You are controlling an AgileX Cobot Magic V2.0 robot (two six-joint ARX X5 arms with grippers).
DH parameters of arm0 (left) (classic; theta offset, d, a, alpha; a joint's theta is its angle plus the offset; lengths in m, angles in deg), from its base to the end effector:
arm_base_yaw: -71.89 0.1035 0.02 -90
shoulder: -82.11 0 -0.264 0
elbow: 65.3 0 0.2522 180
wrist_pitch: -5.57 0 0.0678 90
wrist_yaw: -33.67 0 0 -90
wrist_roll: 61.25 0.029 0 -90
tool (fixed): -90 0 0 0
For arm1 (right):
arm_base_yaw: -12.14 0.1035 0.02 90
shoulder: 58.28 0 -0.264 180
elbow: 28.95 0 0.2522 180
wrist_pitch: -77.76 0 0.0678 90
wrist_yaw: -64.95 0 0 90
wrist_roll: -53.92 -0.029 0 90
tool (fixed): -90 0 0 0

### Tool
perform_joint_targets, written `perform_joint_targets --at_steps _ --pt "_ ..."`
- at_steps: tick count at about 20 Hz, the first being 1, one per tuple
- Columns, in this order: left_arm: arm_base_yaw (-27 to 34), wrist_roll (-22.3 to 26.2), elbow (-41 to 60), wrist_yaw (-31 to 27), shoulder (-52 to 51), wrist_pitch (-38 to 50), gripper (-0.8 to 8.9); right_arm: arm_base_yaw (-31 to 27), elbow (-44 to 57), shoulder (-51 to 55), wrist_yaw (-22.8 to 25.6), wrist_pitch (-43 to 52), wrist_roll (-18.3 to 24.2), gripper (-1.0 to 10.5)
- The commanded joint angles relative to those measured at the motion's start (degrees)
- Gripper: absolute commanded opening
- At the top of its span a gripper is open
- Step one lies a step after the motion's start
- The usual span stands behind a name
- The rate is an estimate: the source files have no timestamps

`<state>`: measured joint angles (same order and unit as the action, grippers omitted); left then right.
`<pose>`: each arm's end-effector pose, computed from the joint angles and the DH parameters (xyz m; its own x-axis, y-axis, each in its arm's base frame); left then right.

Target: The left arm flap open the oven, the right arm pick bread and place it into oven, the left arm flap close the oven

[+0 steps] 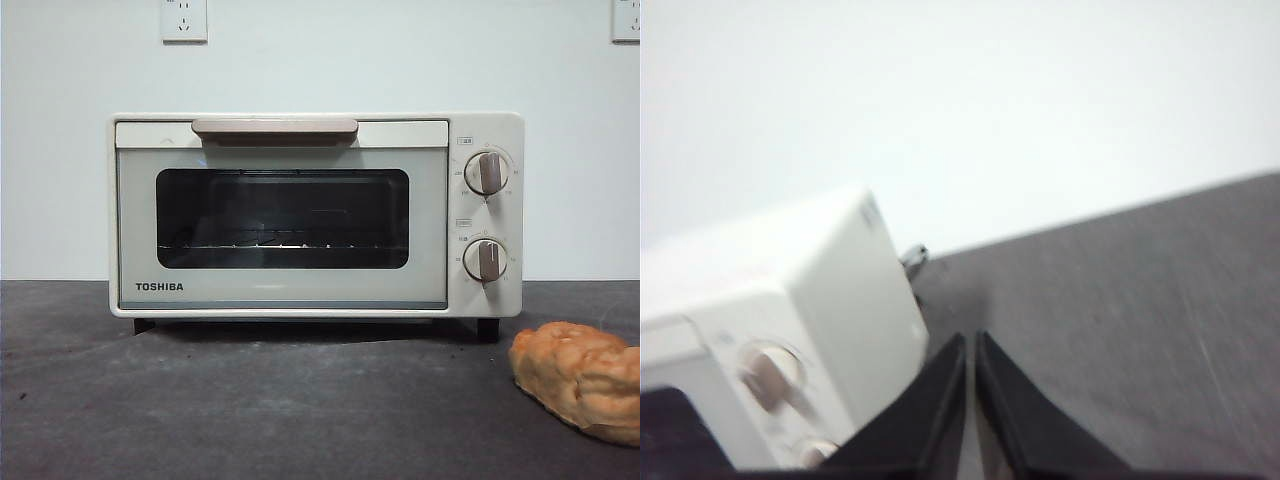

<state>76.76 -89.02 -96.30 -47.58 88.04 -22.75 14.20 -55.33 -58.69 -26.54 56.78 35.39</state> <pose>0.0822 0.0026 0.2322 0.9961 -0.0678 -0.0560 0.0333 0.8805 -0.4728 0.0791 0.0036 0.2242 0.9943 0.0618 0.0870 -0.0862 0.9453 0.3145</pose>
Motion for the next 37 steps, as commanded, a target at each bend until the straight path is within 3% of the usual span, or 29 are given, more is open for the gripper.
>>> perform_joint_targets --at_steps 1,10,21,28,37 --pt "0.15 2.19 -4.92 0.2 3.1 -0.92 0.18 -0.07 -3.43 -0.98 -0.33 -0.07 -0.33 0.1" --pt "0.15 12.17 -20.57 8.68 16.72 -10.64 0.18 -0.04 -17.44 -11.56 -7.32 -8.41 3.56 0.1" --pt "-1.7 22.4 -34.45 20.44 30.75 -27.91 0.17 0.07 -37.27 -33.7 -18.23 -34.21 15.52 0.1" --pt "-4.33 28.39 -38.1 20.46 33.16 -37.73 0.17 1.77 -42.99 -41.88 -18.62 -47.01 19.71 0.1" --pt "-5.31 30.14 -38.1 20.46 33.07 -39.89 0.17 3.85 -43.01 -43.32 -18.56 -48.76 20.44 0.1"
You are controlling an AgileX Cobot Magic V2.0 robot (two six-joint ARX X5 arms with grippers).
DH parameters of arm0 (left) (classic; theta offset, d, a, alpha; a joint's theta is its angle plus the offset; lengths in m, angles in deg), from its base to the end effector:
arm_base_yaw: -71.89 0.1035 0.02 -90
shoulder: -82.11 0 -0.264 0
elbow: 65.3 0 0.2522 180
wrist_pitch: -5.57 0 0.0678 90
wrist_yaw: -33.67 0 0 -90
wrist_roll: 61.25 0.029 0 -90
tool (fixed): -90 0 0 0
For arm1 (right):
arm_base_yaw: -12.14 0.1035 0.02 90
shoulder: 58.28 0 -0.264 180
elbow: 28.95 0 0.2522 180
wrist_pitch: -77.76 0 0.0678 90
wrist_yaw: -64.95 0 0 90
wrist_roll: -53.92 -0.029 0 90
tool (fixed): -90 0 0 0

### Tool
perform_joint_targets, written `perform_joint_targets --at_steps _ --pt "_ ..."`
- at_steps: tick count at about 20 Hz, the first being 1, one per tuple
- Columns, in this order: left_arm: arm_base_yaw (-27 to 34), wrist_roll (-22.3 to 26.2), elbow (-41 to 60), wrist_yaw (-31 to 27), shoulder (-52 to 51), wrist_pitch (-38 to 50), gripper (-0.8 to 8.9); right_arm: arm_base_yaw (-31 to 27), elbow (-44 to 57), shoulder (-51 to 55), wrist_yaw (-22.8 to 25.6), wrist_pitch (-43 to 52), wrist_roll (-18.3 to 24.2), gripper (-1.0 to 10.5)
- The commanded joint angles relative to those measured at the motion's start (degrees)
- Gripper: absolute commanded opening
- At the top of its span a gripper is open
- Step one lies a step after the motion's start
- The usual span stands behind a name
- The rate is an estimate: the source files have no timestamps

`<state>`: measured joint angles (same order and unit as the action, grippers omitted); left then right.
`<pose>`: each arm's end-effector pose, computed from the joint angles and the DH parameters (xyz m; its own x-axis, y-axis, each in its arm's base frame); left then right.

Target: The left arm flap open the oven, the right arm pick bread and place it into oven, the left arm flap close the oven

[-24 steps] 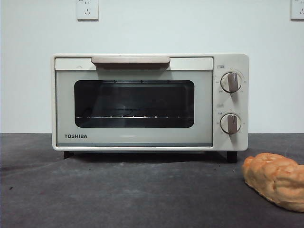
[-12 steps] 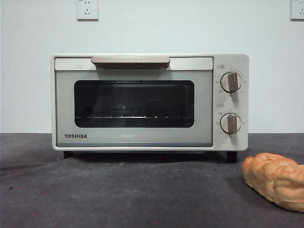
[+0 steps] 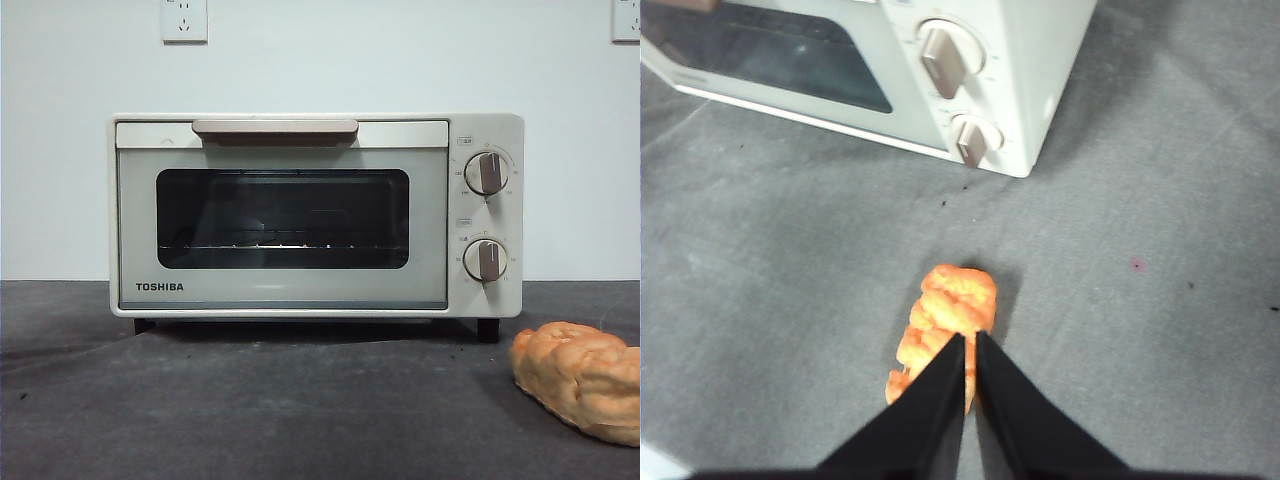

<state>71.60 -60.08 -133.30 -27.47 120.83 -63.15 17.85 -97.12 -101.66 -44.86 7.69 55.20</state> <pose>0.1059 -0.0145 0.3328 0.6739 -0.4861 -0.5564 0.3901 0.8737 -0.2908 0.1224 0.0221 0.3230 0.6250 0.4031 -0.6685 -0.3466 0.9106 0.2250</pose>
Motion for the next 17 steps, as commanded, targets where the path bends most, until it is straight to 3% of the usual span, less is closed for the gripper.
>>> perform_joint_targets --at_steps 1,2,5,13,17 --pt "-0.15 1.2 -1.09 0.35 0.31 0.52 0.17 0.2 -1.22 -0.35 -0.35 0.22 0.61 0.2" --pt "-0.15 1.18 -1.09 0.35 0.31 0.52 0.17 0.22 -1.22 -0.35 -0.42 0.11 0.39 0.5" --pt "-0.15 1.18 -1.09 0.35 0.28 0.52 0.17 0.2 -1.22 -0.35 -1.38 0.11 -0.92 4.4" --pt "-0.15 1.18 -1.09 0.35 0.28 0.55 0.17 0.52 -1.09 -0.68 -1.36 0.11 -4.26 4.6" --pt "-0.15 1.16 -1.09 0.35 0.2 0.55 0.17 4.15 0.76 -1.14 -1.33 0.98 -7.3 4.6"
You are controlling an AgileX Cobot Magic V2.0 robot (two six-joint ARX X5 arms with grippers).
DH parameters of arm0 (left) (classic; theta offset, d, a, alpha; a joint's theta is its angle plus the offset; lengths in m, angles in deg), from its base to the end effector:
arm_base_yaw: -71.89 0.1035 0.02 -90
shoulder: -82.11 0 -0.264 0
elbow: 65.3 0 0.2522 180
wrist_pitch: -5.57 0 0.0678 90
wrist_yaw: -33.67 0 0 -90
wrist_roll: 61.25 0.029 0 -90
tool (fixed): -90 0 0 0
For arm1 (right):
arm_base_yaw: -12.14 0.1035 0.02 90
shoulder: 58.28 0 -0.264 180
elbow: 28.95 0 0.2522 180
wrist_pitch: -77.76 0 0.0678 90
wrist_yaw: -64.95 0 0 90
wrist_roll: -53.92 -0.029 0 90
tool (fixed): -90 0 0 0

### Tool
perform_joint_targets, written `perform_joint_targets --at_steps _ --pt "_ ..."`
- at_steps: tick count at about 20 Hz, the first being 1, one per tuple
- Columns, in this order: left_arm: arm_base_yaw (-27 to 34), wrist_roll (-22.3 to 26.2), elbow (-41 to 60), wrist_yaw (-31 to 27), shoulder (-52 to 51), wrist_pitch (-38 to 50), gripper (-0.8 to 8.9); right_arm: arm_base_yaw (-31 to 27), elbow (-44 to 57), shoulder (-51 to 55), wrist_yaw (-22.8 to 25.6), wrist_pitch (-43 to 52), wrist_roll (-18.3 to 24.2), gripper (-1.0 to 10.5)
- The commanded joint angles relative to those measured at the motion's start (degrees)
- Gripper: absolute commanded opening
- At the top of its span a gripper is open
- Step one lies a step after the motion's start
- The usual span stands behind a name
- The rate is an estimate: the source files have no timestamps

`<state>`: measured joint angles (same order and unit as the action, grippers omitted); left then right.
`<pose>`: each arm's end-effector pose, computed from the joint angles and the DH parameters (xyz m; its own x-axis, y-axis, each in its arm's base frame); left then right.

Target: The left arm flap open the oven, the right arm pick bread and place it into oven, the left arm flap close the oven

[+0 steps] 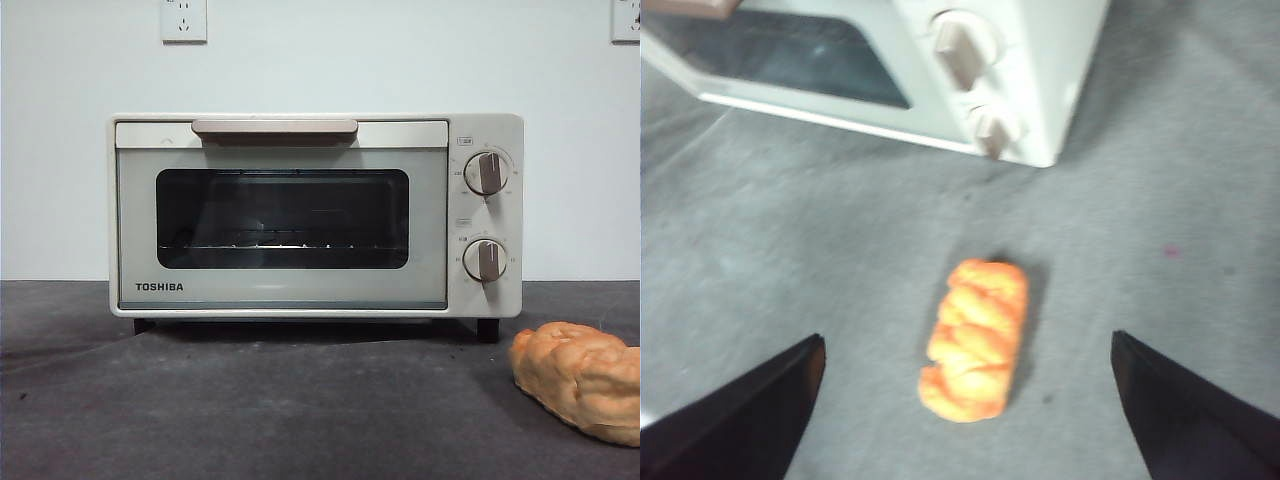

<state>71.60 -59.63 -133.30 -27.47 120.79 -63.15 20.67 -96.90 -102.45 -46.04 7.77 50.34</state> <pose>0.1057 -0.0145 0.3328 0.6743 -0.4861 -0.5559 0.3952 0.8735 -0.2844 0.1241 0.0291 0.3207 0.5858 0.4501 -0.6740 -0.3383 0.8915 0.3013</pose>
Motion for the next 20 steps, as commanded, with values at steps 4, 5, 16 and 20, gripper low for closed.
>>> perform_joint_targets --at_steps 4,5,16,20 --pt "-0.15 0.7 -1.09 0.35 0.24 0.55 0.17 8.09 7.85 -0.35 0.59 7.74 -9.03 4.6" --pt "-0.15 0.7 -1.09 0.35 0.24 0.55 0.17 10.12 9.99 -0.37 2.16 10.19 -10.78 4.6" --pt "-0.15 0.7 -1.09 0.35 0.24 0.55 0.17 28.09 24.41 -10.97 24.2 27.76 -22.82 4.6" --pt "-0.15 0.7 -1.09 0.35 0.24 0.52 0.17 29.66 24.41 -17.53 27.45 32.11 -23.12 4.6"
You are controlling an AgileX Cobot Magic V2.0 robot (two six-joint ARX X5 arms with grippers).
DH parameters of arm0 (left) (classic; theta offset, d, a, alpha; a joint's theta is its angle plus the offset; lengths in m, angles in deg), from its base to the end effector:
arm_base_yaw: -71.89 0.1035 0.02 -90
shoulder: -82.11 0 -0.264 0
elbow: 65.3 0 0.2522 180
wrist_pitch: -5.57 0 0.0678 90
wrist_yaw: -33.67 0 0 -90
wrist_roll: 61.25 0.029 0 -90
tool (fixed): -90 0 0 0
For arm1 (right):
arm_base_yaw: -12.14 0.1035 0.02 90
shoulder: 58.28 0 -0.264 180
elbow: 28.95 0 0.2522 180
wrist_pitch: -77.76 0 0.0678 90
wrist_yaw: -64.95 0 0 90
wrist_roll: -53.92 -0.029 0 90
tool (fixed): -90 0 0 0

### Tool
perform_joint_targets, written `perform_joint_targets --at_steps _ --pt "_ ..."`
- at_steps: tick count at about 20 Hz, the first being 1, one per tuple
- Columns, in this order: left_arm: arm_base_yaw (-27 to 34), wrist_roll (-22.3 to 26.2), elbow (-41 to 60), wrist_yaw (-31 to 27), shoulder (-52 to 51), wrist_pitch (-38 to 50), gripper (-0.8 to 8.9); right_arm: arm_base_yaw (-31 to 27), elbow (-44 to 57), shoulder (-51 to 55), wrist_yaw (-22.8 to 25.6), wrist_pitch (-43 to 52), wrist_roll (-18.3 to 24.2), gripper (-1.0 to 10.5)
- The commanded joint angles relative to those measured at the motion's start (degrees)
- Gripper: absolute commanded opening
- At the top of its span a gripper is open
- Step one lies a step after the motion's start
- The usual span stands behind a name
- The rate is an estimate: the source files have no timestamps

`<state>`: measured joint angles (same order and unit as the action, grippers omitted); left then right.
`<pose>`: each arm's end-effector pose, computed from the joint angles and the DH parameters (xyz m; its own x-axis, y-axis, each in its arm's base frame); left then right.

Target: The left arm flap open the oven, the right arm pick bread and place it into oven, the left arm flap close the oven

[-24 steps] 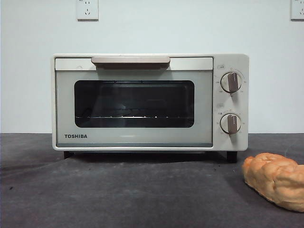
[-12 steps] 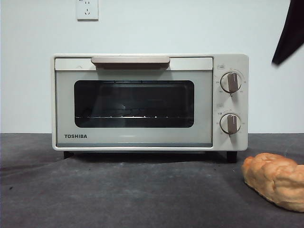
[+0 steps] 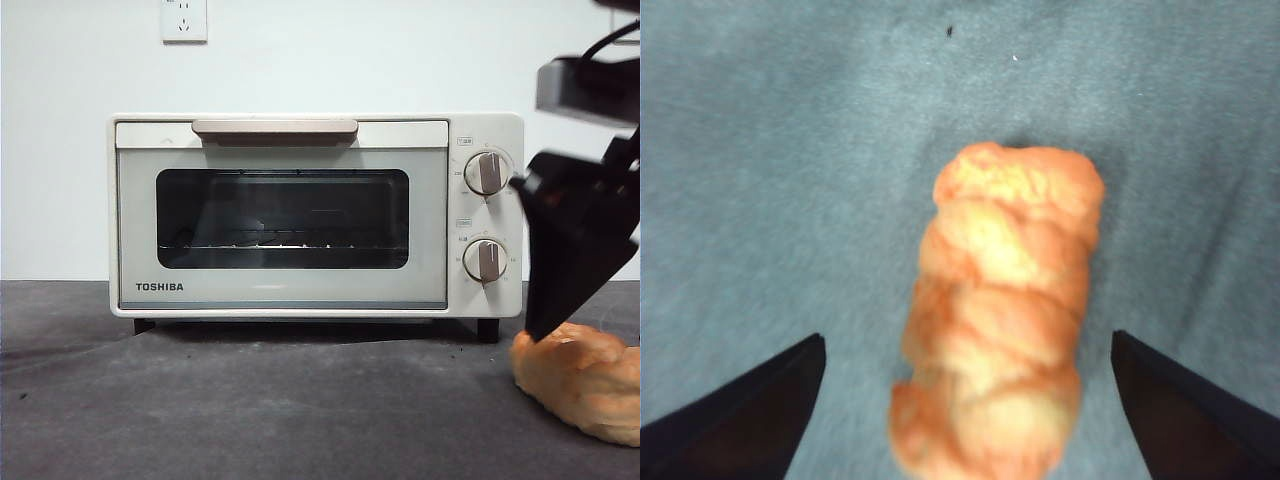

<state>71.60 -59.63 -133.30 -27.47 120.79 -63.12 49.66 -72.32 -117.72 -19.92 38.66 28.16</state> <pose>0.1058 -0.0145 0.3329 0.6746 -0.4861 -0.5555 0.3953 0.8735 -0.2842 0.1470 0.1096 0.1817 0.5056 0.2755 -0.8176 -0.2269 0.9567 0.1821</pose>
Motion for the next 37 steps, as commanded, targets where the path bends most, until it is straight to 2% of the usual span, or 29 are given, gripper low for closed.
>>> perform_joint_targets --at_steps 1,3,6,10,13,18,24,29,37 --pt "-0.15 0.72 -1.09 0.35 0.24 0.5 0.17 0.66 -0.17 -3.76 2.54 1.92 -0.96 4.6" --pt "-0.17 0.7 -1.09 0.35 0.24 0.5 0.17 0.68 -0.17 -6.54 2.89 3.41 -0.96 4.3" --pt "-0.17 0.7 -1.09 0.35 0.24 0.5 0.17 0.66 -0.17 -8.61 2.71 4.26 -1.01 3.3" --pt "-0.17 0.7 -1.09 0.35 0.24 0.52 0.17 0.66 -0.17 -10.54 2.45 4.07 -1.11 3.0" --pt "-0.22 0.7 -1.09 0.35 0.17 0.52 0.17 0.66 -0.17 -10.47 2.4 4.31 -1.29 2.0" --pt "-1.25 -0.35 -1.09 0.35 0.28 2.19 0.17 0.66 -0.44 -7.67 2.21 3.82 -1.25 2.0" --pt "-8.07 -7.1 -1.18 0.33 4.26 13.57 0.18 0.66 -4.22 3.19 2.23 -2.8 -0.2 2.0" --pt "-16.0 -11.78 -1.44 -0.81 12.81 27.67 0.18 0.66 -9.9 10.43 2.23 -11.28 1.42 2.0" --pt "-26.62 -11.13 -2.23 -11.85 27.15 40.72 0.18 0.66 -16.35 15.5 2.36 -15.39 2.95 2.0"
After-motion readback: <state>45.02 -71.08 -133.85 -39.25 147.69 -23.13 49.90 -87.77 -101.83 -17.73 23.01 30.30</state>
